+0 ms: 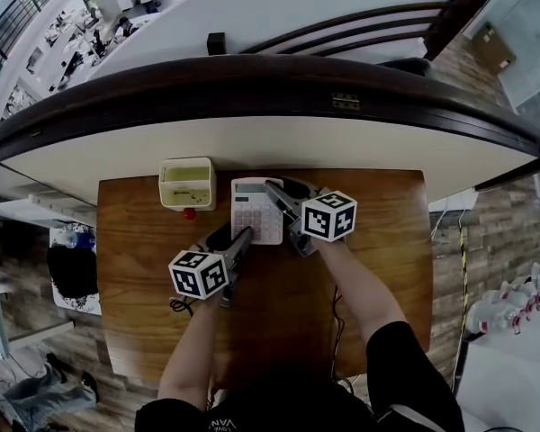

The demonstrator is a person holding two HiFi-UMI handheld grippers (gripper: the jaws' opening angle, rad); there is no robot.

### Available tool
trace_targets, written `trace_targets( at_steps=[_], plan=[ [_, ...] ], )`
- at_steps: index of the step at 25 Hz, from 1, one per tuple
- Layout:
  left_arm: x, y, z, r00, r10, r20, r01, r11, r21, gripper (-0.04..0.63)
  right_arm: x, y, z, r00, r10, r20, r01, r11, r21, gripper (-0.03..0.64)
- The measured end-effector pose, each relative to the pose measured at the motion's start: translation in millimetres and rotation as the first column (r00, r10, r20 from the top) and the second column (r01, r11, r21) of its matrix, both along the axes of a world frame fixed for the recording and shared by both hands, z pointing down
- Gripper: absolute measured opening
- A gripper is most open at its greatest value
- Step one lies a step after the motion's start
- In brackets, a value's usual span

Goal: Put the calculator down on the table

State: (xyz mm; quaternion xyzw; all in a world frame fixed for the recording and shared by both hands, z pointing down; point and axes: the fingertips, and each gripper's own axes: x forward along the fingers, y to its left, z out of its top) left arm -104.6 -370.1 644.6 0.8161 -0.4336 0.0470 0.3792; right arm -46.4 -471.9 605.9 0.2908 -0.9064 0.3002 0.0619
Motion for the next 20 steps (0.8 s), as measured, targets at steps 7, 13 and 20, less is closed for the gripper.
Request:
trace_targets(
  at_steps=[7,13,20],
  plan=[
    [1,-6,12,0.990,-0.002,0.142,0.009,0.999,-0.046,0.207,-5,-12,23,0.998,-0.018,-0.054,0.016,0.999,-0.044,0.087],
    [3,-25,6,0.982,0.000,0.188,-0.003,1.000,0.012,0.209,-12,-23,26,0.990,0.013,-0.143,-0.009,1.000,0.025,0.096],
    [-7,-18,8,0.981,-0.035,0.191,0.031,0.999,0.023,0.209,-5,-26,32,0.944,0.074,-0.322,-0.018,0.985,0.172,0.130]
  ],
)
